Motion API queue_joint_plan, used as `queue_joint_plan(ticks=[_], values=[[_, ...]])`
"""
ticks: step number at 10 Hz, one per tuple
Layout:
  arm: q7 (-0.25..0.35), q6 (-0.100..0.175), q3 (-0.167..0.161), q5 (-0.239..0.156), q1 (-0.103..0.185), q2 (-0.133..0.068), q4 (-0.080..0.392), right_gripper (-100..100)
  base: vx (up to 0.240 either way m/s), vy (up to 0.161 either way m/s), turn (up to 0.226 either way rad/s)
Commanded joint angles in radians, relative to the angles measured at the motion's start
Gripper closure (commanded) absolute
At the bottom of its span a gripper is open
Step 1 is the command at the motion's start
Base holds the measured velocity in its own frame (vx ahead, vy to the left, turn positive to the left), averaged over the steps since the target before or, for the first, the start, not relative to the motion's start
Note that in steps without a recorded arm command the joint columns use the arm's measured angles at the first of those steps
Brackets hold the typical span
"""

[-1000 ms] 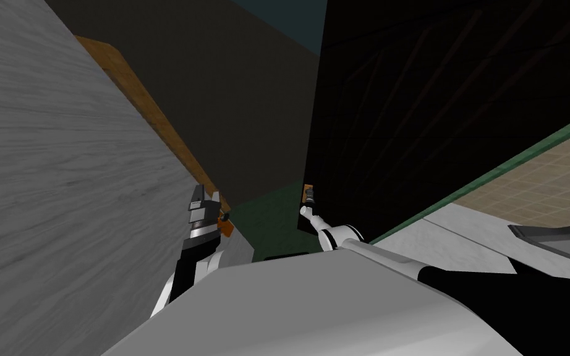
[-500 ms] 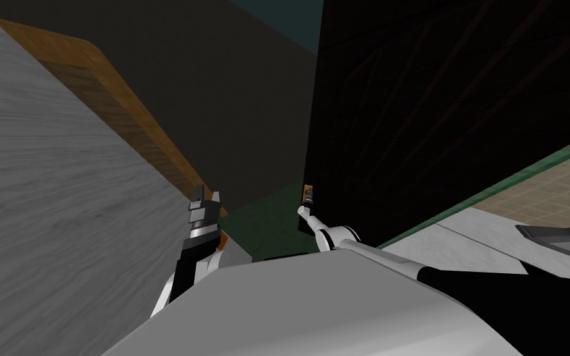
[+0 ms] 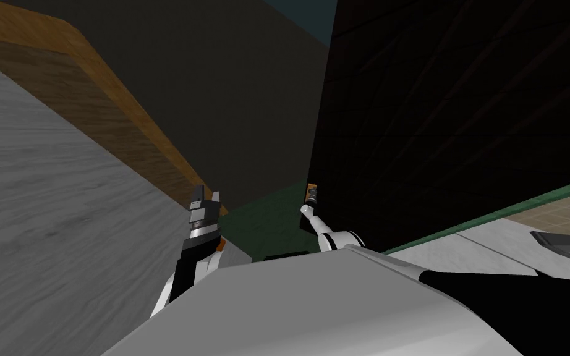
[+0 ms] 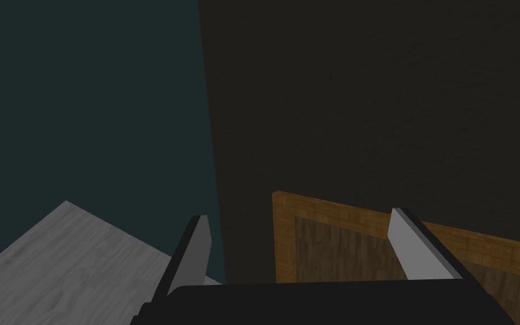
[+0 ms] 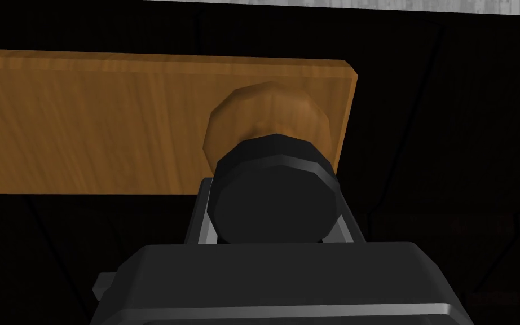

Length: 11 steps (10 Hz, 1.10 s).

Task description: Push the door open

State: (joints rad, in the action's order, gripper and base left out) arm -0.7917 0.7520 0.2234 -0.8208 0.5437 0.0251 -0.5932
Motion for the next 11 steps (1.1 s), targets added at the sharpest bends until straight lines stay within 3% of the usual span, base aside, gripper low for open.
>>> queue_joint_plan(ticks=[1, 3, 6, 7, 9, 11], values=[[0.046, 0.05, -0.008, 0.007, 0.05, -0.022, 0.05, 100, 0.014, -0.013, -0.006], [0.046, 0.06, -0.008, 0.007, 0.073, -0.022, 0.08, 100, 0.003, -0.012, 0.0], [0.041, 0.067, -0.004, 0.001, 0.074, -0.027, 0.156, 100, 0.008, -0.003, 0.009], [0.025, 0.091, 0.007, -0.02, 0.078, -0.041, 0.161, 100, 0.122, -0.028, 0.057], [0.025, 0.091, 0.007, -0.02, 0.078, -0.041, 0.161, 100, 0.083, -0.008, 0.008], [0.002, 0.126, 0.024, -0.05, 0.083, -0.046, 0.168, 100, 0.111, -0.031, 0.046]])
